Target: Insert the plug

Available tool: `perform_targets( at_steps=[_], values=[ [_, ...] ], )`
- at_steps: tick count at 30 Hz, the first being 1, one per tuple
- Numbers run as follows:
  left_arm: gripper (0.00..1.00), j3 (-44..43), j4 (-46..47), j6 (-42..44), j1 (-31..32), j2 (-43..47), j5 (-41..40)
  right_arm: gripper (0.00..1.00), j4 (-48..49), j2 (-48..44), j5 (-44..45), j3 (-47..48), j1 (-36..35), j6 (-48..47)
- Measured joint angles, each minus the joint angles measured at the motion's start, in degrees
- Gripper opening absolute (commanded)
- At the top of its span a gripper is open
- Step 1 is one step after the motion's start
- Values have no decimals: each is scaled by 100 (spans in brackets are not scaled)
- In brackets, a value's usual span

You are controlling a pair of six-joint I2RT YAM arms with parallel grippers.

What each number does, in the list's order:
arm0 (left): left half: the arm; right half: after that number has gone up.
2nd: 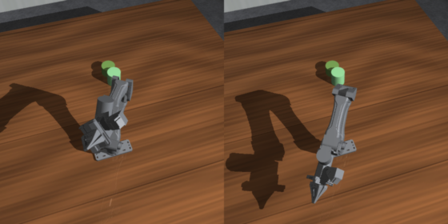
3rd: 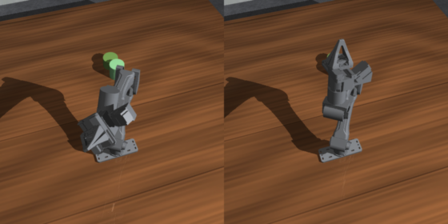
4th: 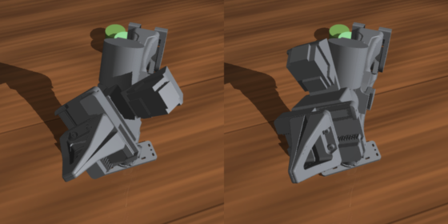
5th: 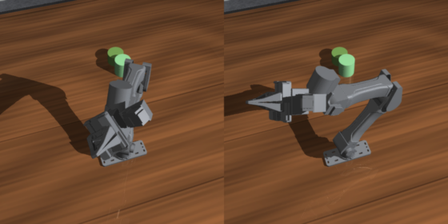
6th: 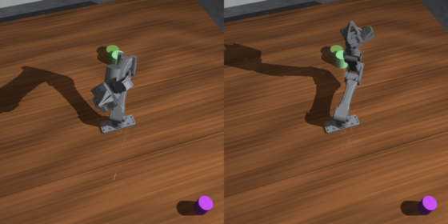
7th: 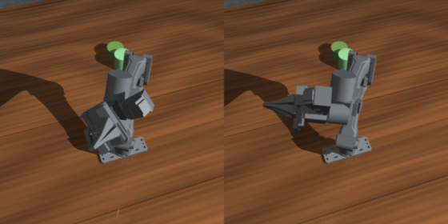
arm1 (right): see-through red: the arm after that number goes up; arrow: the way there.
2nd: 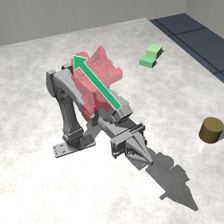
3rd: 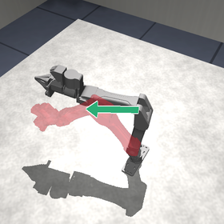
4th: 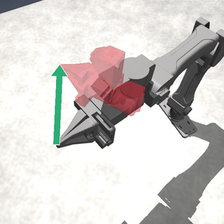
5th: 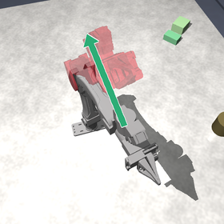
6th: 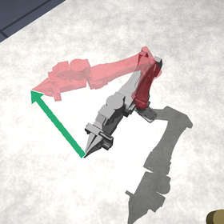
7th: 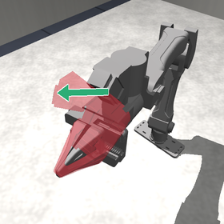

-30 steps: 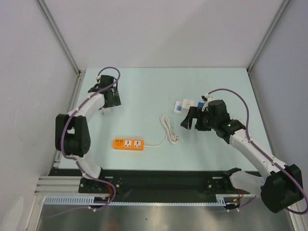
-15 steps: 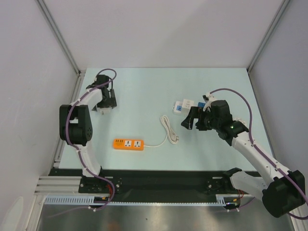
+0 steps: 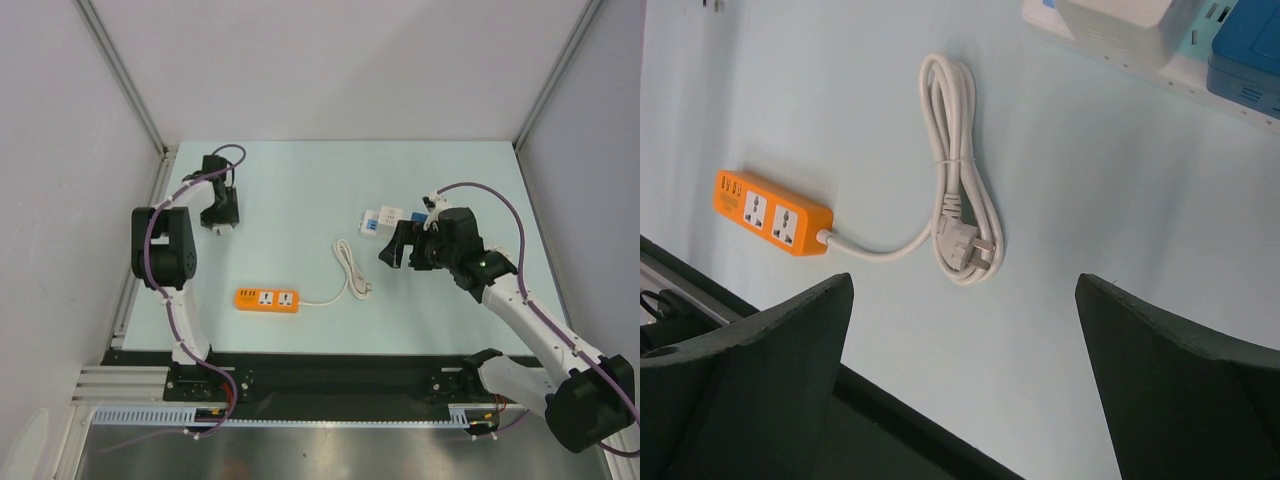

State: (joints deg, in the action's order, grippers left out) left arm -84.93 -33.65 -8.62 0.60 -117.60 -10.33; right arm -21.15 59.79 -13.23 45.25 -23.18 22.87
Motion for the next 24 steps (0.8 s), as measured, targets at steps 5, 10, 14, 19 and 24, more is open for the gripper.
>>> perform_targets(
  at_steps=[5, 10, 14, 19, 24],
  values=[
    [0, -2, 13, 162, 2, 2, 170, 100, -46, -2, 28, 9, 0, 2],
    [0, 146, -7, 162, 133, 219, 529, 99, -42, 232, -76, 164, 0, 114],
    [0, 595, -79, 160, 778, 951, 553, 100, -107, 695, -184, 706, 0, 221],
    [0, 1202, 155, 251, 2288, 2520, 629, 82, -177, 1340, -599, 1744, 2, 247],
    [0, 1899, 715, 332, 3663, 3866, 992, 58, -101, 1928, -1403, 2481, -2, 455]
  ],
)
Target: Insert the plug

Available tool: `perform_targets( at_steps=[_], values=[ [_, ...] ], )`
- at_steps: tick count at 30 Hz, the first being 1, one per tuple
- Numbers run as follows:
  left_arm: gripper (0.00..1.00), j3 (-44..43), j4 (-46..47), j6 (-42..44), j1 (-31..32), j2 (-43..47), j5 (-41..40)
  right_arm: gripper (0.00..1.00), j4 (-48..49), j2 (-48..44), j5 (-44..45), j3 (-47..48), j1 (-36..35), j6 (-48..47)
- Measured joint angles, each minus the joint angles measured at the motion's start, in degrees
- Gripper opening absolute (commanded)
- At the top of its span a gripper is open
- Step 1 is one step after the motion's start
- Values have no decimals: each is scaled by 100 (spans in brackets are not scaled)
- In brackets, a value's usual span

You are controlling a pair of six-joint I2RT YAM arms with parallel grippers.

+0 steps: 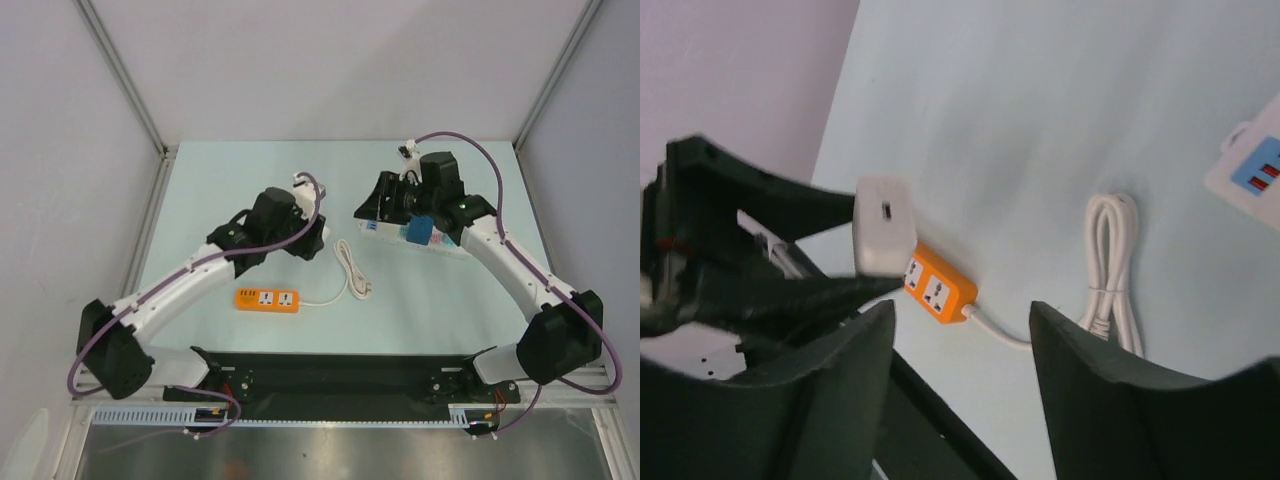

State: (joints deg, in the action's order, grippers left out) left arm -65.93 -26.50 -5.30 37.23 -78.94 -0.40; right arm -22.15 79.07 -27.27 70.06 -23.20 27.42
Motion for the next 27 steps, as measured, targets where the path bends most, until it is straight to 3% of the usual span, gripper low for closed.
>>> perform_targets(
  at_steps=[7, 12, 20, 26, 27],
  values=[
    [1, 1069, 614, 37, 470, 1327, 717, 58, 79, 310, -776, 70, -136, 446],
    [0, 1189, 758, 39, 767, 1408, 835, 64, 264, 306, -1099, 52, -304, 730],
    [0, 1252, 837, 39, 925, 1410, 813, 62, 59, 319, -942, 35, -1049, 739],
    [0, 1309, 863, 55, 968, 1412, 811, 50, -374, 509, -605, 35, -1375, 595],
    [0, 1327, 872, 81, 977, 1412, 811, 39, -411, 535, -605, 33, -1384, 588]
  ],
)
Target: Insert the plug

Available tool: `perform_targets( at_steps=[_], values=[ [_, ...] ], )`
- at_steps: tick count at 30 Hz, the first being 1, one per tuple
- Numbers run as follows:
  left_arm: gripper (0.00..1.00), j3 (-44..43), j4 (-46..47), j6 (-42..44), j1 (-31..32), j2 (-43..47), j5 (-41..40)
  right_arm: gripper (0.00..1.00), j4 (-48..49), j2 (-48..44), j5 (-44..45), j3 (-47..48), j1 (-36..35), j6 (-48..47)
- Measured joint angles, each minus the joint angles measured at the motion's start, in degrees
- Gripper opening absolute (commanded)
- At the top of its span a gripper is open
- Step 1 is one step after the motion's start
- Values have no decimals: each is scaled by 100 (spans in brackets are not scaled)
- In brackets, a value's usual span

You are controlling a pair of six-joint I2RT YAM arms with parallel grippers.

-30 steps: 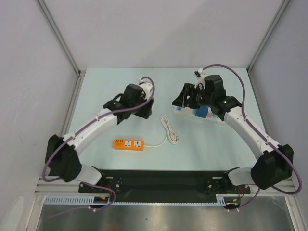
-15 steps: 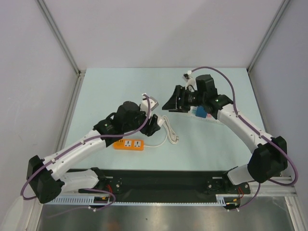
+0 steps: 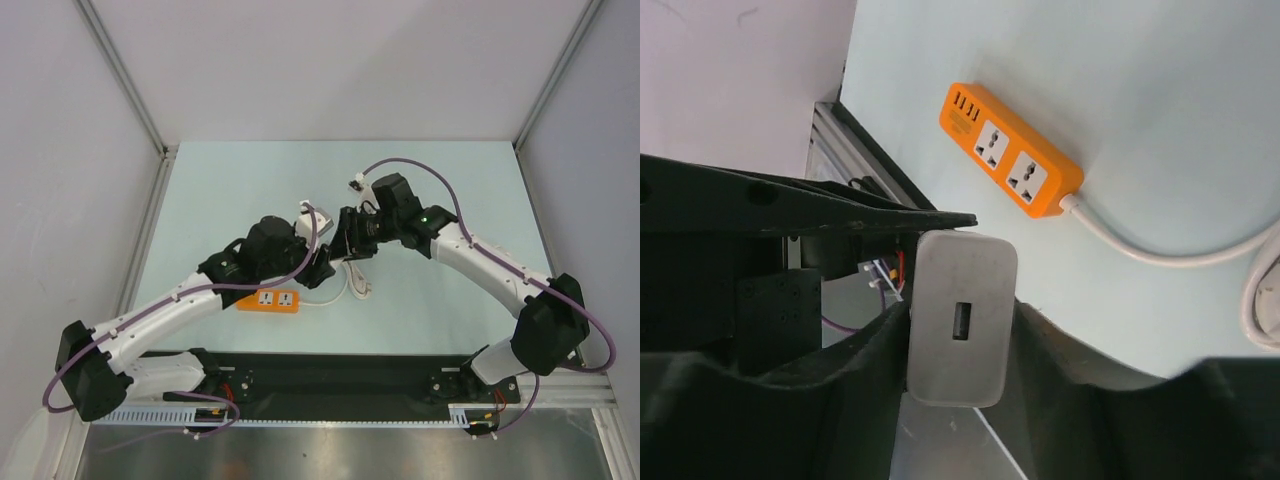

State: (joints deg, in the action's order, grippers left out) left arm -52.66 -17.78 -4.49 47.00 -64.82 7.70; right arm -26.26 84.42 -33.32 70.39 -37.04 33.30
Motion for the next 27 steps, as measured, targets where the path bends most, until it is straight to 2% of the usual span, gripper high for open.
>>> perform_targets(
  at_steps=[2, 3, 4, 6, 7, 13, 18, 21, 27],
  values=[
    [0, 61, 28, 17, 26, 0, -31, 19, -22, 15, -4, 0, -24, -24],
    [1, 72, 33, 35, 46, 0, -63, 1, -68, 15, 42, -2, -28, 52],
    [27, 74, 39, 46, 63, 0, -85, 0, -52, 15, 0, -11, -28, 33],
    [69, 81, 59, 44, 81, 0, -140, 0, -31, 11, -17, -24, -28, 33],
    [99, 81, 61, 17, 87, 0, -175, 0, 7, 4, -13, -39, -26, 22],
    [100, 81, 68, -192, 87, 83, -361, 0, 103, -107, 341, -446, 173, -98],
    [100, 44, -319, -741, -94, 393, -1051, 0, 133, -153, 1237, -621, 243, -179],
    [99, -87, -695, -1040, -743, 431, -1054, 0, 245, -197, 1792, -857, -7, -192],
    [100, -343, -1198, -1554, -3034, 192, -575, 0, 317, 9, 2699, -1226, -850, -162]
  ],
)
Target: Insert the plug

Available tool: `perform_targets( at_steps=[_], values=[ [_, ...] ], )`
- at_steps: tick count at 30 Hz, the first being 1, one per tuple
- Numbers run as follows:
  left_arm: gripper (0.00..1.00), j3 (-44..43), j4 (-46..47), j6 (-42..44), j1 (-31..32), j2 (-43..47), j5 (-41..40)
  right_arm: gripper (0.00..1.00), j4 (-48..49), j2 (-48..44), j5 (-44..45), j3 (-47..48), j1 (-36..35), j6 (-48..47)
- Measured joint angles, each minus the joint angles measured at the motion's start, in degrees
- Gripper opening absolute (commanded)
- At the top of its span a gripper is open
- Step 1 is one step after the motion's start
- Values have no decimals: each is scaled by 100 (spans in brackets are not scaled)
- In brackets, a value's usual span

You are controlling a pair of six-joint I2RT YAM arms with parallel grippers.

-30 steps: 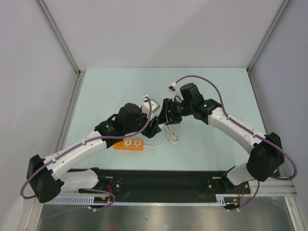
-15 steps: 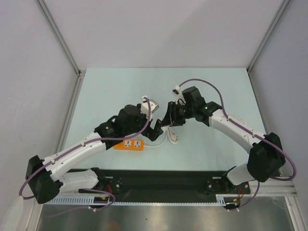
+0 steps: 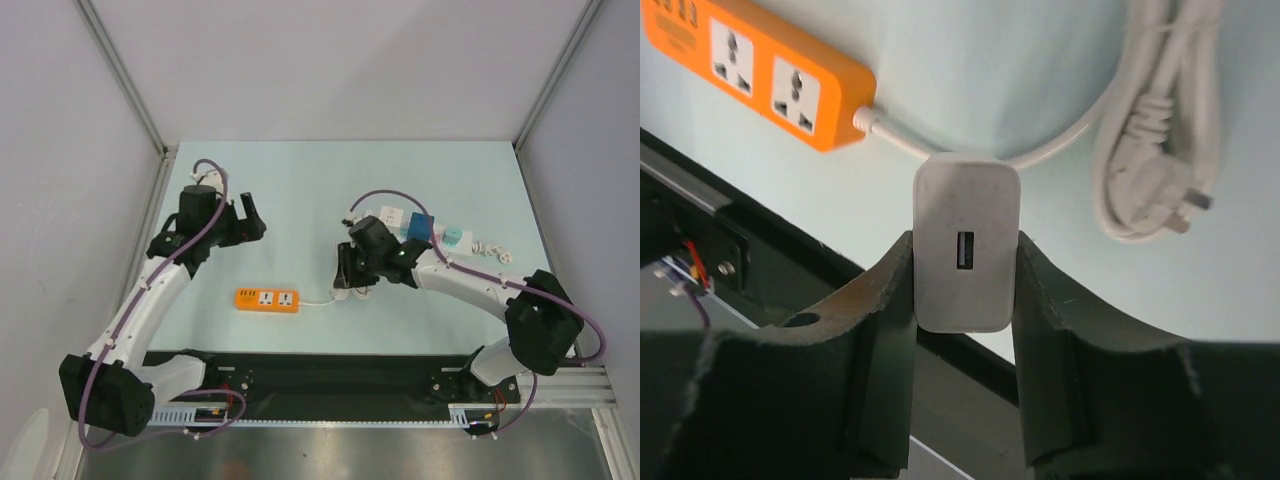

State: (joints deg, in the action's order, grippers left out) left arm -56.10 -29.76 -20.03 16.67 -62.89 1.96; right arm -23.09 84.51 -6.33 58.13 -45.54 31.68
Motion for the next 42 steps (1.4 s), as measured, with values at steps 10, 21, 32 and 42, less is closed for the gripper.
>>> perform_targets(
  at_steps=[10, 21, 32, 42],
  values=[
    [100, -55, -105, -199, -669, -223, 262, 0, 76, 531, 1193, -103, -1366, 299],
    [100, 70, 59, -72, -669, -87, -476, 0, 291, 1189, 2111, 350, -1523, 389],
    [100, 289, 179, -435, -739, 13, -1016, 0, 393, 2240, 2616, 1633, -920, -398],
    [100, 391, -79, -1320, -1655, -455, -756, 0, -372, 2559, 2450, 3370, -1499, -953]
  ],
)
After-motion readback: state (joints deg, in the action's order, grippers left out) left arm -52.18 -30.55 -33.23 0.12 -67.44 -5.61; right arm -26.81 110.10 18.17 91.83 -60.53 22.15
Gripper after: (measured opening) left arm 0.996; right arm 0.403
